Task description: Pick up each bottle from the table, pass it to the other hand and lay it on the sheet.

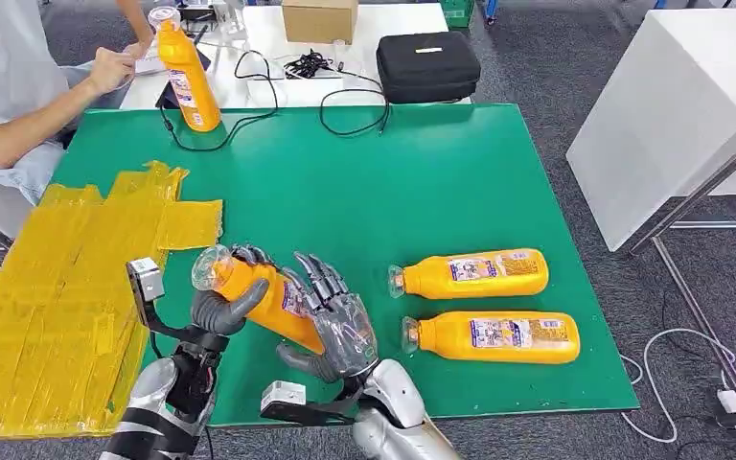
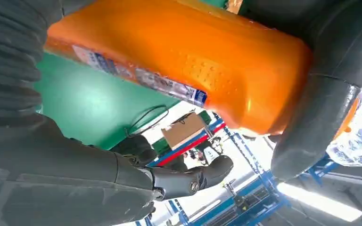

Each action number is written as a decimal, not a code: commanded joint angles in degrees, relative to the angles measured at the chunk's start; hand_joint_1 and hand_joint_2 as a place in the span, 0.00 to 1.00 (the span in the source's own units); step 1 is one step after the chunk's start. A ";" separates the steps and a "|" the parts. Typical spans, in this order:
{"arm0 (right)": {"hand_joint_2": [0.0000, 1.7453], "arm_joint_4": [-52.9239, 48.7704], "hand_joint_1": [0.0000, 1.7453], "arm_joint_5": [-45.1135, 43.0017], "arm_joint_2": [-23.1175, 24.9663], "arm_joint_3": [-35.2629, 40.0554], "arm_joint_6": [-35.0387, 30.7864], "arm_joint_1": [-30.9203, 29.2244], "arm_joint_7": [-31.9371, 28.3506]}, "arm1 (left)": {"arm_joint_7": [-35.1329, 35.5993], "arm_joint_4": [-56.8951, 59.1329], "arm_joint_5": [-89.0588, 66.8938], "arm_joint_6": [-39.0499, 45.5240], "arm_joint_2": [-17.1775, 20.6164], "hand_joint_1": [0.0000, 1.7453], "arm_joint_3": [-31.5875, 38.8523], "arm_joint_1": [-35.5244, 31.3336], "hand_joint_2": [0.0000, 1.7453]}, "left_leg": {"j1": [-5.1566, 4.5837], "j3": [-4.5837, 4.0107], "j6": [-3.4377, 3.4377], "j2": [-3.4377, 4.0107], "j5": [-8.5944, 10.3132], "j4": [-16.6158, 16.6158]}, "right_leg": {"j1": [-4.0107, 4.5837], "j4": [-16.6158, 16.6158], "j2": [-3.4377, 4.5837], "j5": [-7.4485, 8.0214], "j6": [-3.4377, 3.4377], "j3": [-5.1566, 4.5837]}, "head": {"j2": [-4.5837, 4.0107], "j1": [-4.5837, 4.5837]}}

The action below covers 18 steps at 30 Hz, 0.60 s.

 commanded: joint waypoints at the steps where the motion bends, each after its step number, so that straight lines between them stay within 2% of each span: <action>1: 1.00 -0.61 0.00 -0.25 1.66 -1.63 -0.77 1.99 0.11 | 0.10 1.24 -0.76 0.97 -0.09 1.00 1.54 -2.27 1.00 | 0.10 0.53 -0.15 -0.03 -0.28 0.05 | 0.11 0.00 -0.12 -0.27 -0.08 0.57 | 0.00 0.02; 3: 1.00 -0.61 0.00 -0.25 1.66 -1.63 -0.77 1.99 0.11 | 0.10 1.24 -0.76 0.97 -0.09 1.00 1.54 -2.27 1.00 | 0.07 0.35 -0.11 -0.03 -0.18 0.01 | 0.08 -0.02 -0.11 -0.18 -0.06 0.38 | 0.00 0.02; 4: 1.00 -3.60 0.00 -1.71 1.66 -3.09 -0.77 3.34 -1.87 | -3.89 -0.71 -4.09 7.30 0.15 1.00 3.65 -2.51 1.00 | 0.09 0.46 -0.14 -0.04 -0.23 0.02 | 0.10 -0.02 -0.13 -0.23 -0.07 0.50 | 0.00 0.00; 7: 1.00 -8.61 0.00 -0.94 1.66 -4.70 -0.77 5.20 -2.17 | -3.14 -5.09 -7.79 13.24 1.55 1.00 7.88 -3.55 1.00 | 0.08 0.05 -0.08 0.03 -0.08 0.05 | 0.08 0.01 -0.01 -0.05 -0.05 0.07 | 0.00 0.02; 9: 1.00 -13.57 0.00 -0.95 1.66 -5.86 -0.77 6.74 -2.27 | -3.39 -6.56 -11.17 17.45 1.48 1.00 10.60 -4.17 1.00 | 0.13 0.29 -0.15 0.04 -0.23 0.11 | 0.13 0.08 -0.05 -0.20 -0.09 0.31 | 0.00 0.02; 11: 1.00 -20.69 0.00 -1.18 1.66 -7.13 -0.77 9.05 -2.55 | -3.33 -6.97 -12.47 19.09 1.13 1.00 12.90 -4.59 1.00 | 0.08 0.16 -0.11 -0.01 -0.12 0.04 | 0.08 0.04 -0.10 -0.13 -0.07 0.17 | 0.00 0.00; 12: 1.00 -21.38 0.00 -0.85 1.63 -6.52 -0.77 9.29 -1.81 | -3.10 -6.96 -12.22 18.95 1.20 1.00 13.47 -4.69 1.00 | 0.12 0.35 -0.17 -0.02 -0.23 0.08 | 0.12 0.07 -0.14 -0.24 -0.10 0.37 | 0.00 0.02; 13: 1.00 -22.95 0.00 -0.68 1.38 -6.35 -0.77 9.54 -1.24 | -3.06 -6.96 -12.16 18.89 1.14 1.00 14.06 -4.72 1.00 | 0.09 0.08 -0.11 -0.08 -0.09 0.06 | 0.09 0.05 -0.14 -0.11 -0.06 0.11 | 0.00 0.00; 15: 1.00 -28.35 0.00 -0.99 -0.04 -5.97 -0.77 10.31 0.31 | -3.79 -7.29 -13.33 19.38 0.84 1.00 15.86 -5.01 1.00 | 0.10 0.14 -0.10 -0.03 -0.12 0.06 | 0.08 0.05 -0.06 -0.13 -0.06 0.16 | 0.00 0.00; 18: 1.00 -32.95 0.00 -1.36 -0.87 -7.16 -0.77 11.51 0.67 | -5.50 -8.74 -18.61 23.55 -0.01 1.00 16.41 -6.06 1.00 | 0.12 0.30 -0.11 -0.07 -0.22 0.10 | 0.11 0.07 -0.14 -0.23 -0.06 0.34 | 0.00 0.04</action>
